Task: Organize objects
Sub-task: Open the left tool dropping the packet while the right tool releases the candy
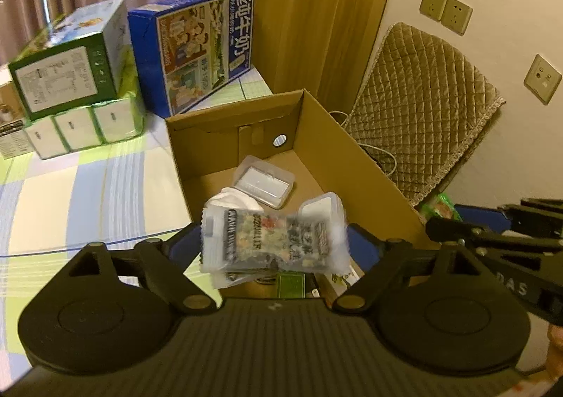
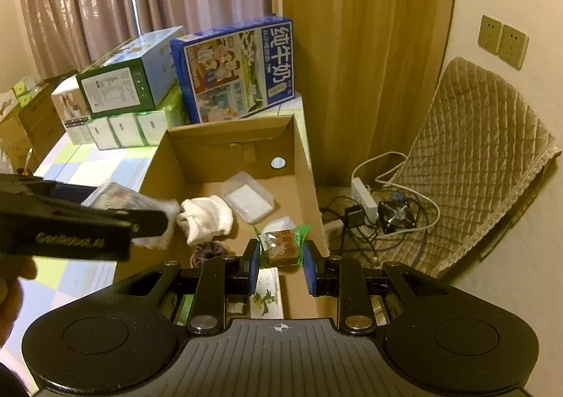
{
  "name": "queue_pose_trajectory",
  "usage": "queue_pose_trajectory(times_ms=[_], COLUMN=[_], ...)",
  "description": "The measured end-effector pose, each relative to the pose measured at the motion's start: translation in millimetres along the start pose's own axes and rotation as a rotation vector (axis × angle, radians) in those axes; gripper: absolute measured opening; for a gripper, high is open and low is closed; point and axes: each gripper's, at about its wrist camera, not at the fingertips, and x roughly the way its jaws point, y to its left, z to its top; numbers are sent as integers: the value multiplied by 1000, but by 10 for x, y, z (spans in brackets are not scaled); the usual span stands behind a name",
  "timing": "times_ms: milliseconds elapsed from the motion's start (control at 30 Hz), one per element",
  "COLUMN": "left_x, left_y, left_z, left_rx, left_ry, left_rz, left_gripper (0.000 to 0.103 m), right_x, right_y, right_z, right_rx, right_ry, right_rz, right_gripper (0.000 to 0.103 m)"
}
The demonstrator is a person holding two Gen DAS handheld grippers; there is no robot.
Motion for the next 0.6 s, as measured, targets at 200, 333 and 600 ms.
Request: queue_pose_trajectory(times_ms=[200,333,600], left_x=[-30,-93,-203], left_y=[105,157,260], left_z=[-4,-42,-114], left_rx=[18,30,47], left_ry=[-22,-25,-36], left_rz=[17,28,55], left_gripper=[87,87,87], right_x=[81,101,125], right_y=[-18,-5,97], right_z=[-92,-119,-41], right_rx=[11,19,26], right_ry=[24,33,23], right_rz=[5,11,38], right_gripper=[23,23,23])
